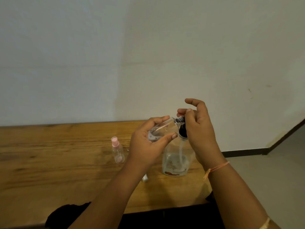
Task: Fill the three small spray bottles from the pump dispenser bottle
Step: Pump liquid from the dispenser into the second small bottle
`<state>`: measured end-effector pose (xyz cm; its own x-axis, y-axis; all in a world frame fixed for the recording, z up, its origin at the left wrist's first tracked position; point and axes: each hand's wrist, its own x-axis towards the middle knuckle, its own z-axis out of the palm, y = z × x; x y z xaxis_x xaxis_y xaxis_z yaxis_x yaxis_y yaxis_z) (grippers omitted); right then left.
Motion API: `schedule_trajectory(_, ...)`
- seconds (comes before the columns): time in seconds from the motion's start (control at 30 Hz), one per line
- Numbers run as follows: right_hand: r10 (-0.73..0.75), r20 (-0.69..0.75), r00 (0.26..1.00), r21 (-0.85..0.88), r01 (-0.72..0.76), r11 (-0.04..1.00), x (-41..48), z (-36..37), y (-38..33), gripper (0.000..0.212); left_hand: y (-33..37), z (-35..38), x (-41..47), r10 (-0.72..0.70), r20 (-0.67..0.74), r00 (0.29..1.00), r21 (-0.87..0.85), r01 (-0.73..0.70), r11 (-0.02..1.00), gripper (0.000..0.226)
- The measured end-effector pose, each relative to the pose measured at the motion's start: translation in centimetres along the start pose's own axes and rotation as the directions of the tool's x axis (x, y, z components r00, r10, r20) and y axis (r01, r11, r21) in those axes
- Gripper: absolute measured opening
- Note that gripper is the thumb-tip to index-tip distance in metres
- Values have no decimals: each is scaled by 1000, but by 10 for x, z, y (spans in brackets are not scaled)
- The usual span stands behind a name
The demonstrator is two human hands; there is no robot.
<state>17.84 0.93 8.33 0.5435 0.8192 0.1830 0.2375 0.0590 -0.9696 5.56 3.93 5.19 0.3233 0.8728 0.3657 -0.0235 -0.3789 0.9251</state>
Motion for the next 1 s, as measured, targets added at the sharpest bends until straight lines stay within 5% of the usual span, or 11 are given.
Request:
schedule_trajectory(0.3, 199, 37, 979, -29, -198, 980, 22, -2, -20, 16, 3, -1, 1, 32, -9, 999, 34, -32, 999, 38)
schedule_trajectory(0.43, 239, 66, 969, -225, -219, 949, 20, 0, -18, 33, 1, -1, 2, 30, -13, 999, 10, -30, 999, 37)
schedule_trajectory(0.6, 299, 110, 948, -258, -263, 930, 15, 2, -23, 46, -8, -1, 1, -7, 4, 1000, 19, 6, 1000, 38)
schedule_trajectory(1.0, 225, 98, 969, -250, -195, 948, 20, 1, -23, 41, 1, -2, 1, 35, 10, 999, 9, -36, 999, 38)
